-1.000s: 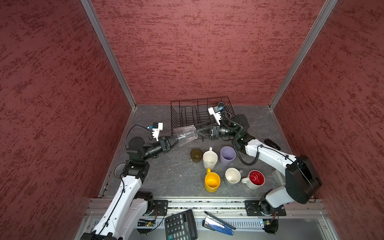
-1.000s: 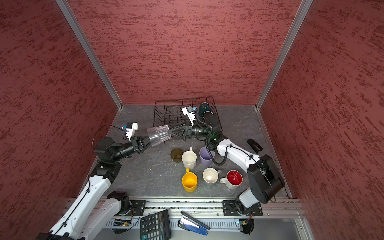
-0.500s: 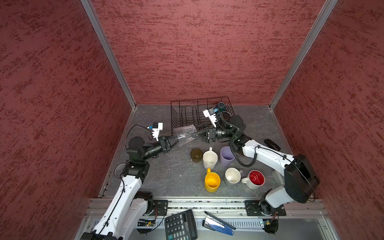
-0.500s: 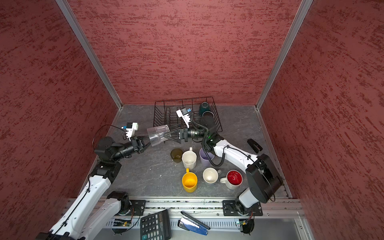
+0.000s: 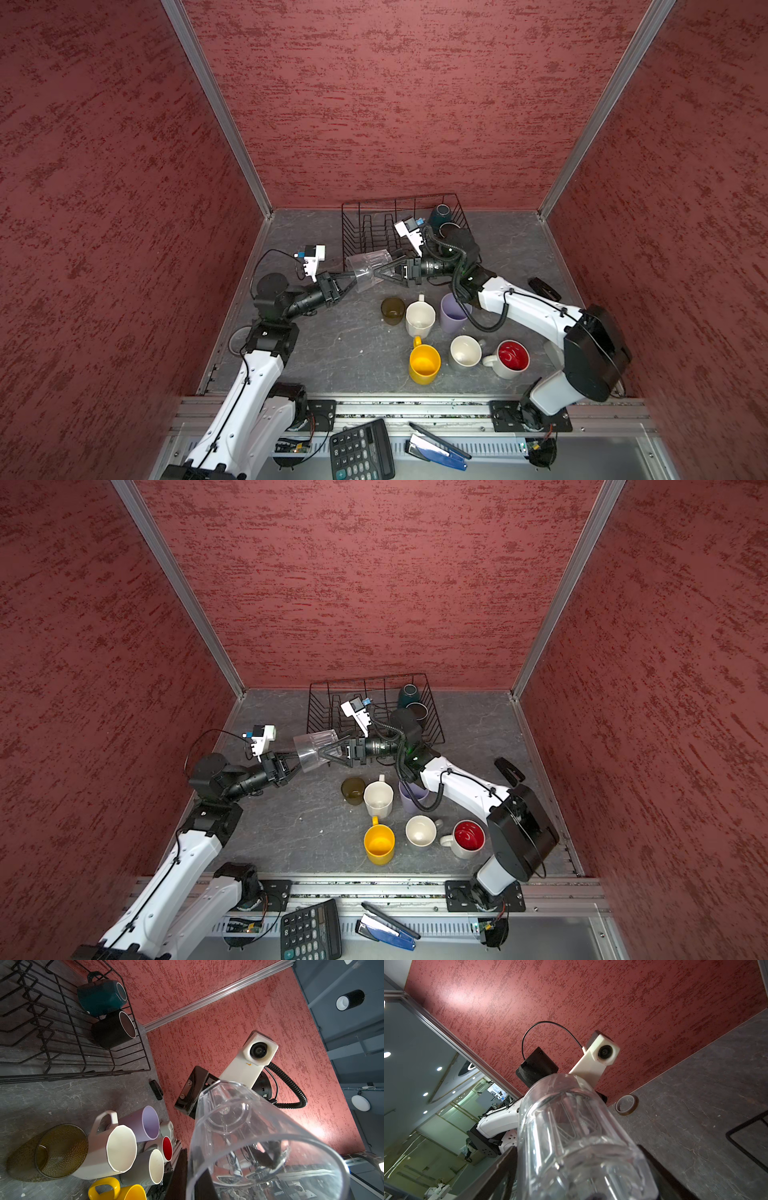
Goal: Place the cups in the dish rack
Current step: 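Close the right gripper on the clear cup base beside the left gripper, then open the left gripper and withdraw it while right carries the clear cup over the rack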
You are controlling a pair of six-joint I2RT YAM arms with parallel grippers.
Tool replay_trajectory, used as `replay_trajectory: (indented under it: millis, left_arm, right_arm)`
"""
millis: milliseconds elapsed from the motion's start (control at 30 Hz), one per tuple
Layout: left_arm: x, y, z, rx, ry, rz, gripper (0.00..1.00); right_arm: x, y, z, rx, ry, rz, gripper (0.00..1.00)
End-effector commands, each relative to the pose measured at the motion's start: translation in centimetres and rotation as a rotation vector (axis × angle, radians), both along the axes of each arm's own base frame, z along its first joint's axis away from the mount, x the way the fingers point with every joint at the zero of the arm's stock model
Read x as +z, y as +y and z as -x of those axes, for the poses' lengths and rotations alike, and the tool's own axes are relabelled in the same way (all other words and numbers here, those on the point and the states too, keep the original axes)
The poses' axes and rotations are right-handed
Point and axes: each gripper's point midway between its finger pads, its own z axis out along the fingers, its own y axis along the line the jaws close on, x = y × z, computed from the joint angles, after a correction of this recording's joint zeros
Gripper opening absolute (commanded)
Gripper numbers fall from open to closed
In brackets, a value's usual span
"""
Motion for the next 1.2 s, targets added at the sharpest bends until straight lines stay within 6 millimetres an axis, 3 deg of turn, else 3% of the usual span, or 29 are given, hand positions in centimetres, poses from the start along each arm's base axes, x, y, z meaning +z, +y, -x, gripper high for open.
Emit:
replay_trajectory:
  millis: [0,133,267,433,600,833,1100,1167]
  left_arm:
    - [0.64,-0.04,0.47,-0.017,-0.042,0.001,0.00]
    - [0.51,-0.11,0.46,-0.025,-0.034,0.000,0.00]
    - [0.34,-0.12,0.51,-0.026,-0.031,0.000,0.00]
    - [0.32,-0.13,0.63,-0.028,-0.030,-0.002,0.00]
    - [-0.09,-0.23,0.47,-0.036,-0.016,-0.004,0.00]
    - [-0.13,-0.21,0.36,-0.037,-0.013,-0.009,0.00]
    - [-0.10,-0.05,0.30,-0.025,-0.006,-0.024,0.00]
    - [-0.10,0.08,0.20,-0.016,-0.003,-0.028,0.05]
  right_arm:
    - [0.99,0.55,-0.05,0.002,-0.026,-0.012,0.82]
    - [1.04,0.60,-0.20,-0.001,-0.026,-0.014,0.82]
    - [0.96,0.66,-0.19,-0.005,-0.025,-0.013,0.93]
    - [0.93,0.83,-0.20,-0.003,-0.021,-0.013,0.92]
    - [0.82,0.93,-0.13,0.006,-0.019,-0.012,0.82]
    - [0.78,0.98,-0.01,0.008,-0.021,-0.011,0.57]
    - [1.15,0.97,-0.17,-0.003,-0.026,-0.015,0.39]
    - [1.30,0.91,-0.16,-0.006,-0.027,-0.016,0.35]
